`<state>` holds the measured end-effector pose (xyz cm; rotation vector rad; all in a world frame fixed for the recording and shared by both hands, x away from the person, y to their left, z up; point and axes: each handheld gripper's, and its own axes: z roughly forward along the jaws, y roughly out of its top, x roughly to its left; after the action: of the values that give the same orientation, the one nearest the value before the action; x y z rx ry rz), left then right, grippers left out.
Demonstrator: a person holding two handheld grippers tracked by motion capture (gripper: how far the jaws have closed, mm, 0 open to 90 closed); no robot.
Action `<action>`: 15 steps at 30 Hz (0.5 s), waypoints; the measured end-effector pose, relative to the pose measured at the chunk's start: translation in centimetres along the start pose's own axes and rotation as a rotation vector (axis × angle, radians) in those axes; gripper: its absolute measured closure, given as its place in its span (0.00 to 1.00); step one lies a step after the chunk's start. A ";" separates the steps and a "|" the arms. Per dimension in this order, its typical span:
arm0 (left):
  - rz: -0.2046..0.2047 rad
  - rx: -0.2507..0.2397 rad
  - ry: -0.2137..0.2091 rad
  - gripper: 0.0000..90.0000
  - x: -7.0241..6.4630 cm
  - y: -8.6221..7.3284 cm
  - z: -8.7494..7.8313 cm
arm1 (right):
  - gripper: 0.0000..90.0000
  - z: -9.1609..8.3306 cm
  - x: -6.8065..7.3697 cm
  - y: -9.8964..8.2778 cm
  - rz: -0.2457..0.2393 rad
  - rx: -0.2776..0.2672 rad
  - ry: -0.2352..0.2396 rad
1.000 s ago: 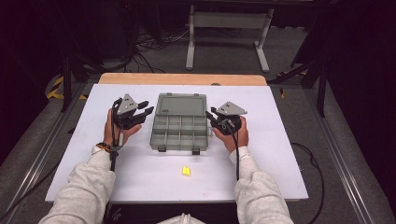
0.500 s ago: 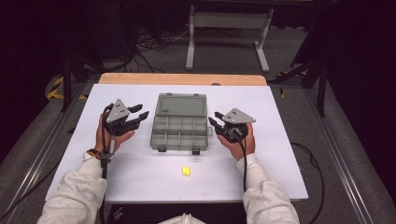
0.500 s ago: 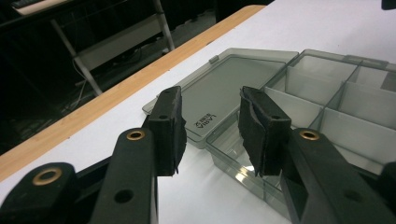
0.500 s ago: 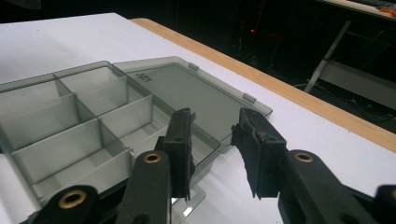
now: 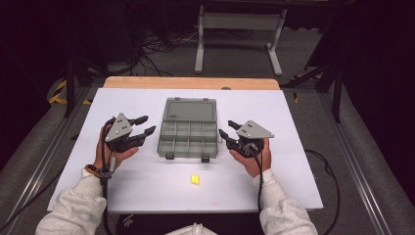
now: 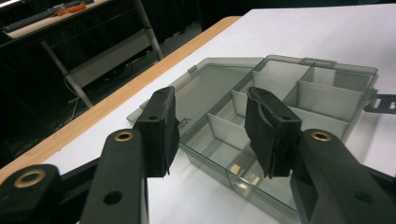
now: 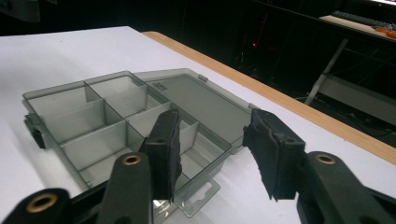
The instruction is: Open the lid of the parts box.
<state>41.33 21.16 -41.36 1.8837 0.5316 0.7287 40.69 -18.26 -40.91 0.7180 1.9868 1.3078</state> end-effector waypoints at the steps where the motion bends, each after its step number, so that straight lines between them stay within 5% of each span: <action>1: 0.005 -0.006 -0.004 0.59 -0.2 -0.1 -0.1 | 0.57 -0.1 0.0 0.0 0.005 -0.005 0.008; 11: 0.048 0.011 -0.031 0.40 -1.9 -0.7 -0.7 | 0.38 -0.8 0.8 -0.3 -0.021 -0.014 0.056; 15: 0.071 0.037 -0.052 0.30 -3.3 -1.3 -1.0 | 0.28 -1.4 2.2 -0.9 -0.057 0.012 0.130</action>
<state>38.20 20.11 -43.04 1.9590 0.4506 0.7185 38.13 -17.72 -41.86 0.5900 2.1037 1.3403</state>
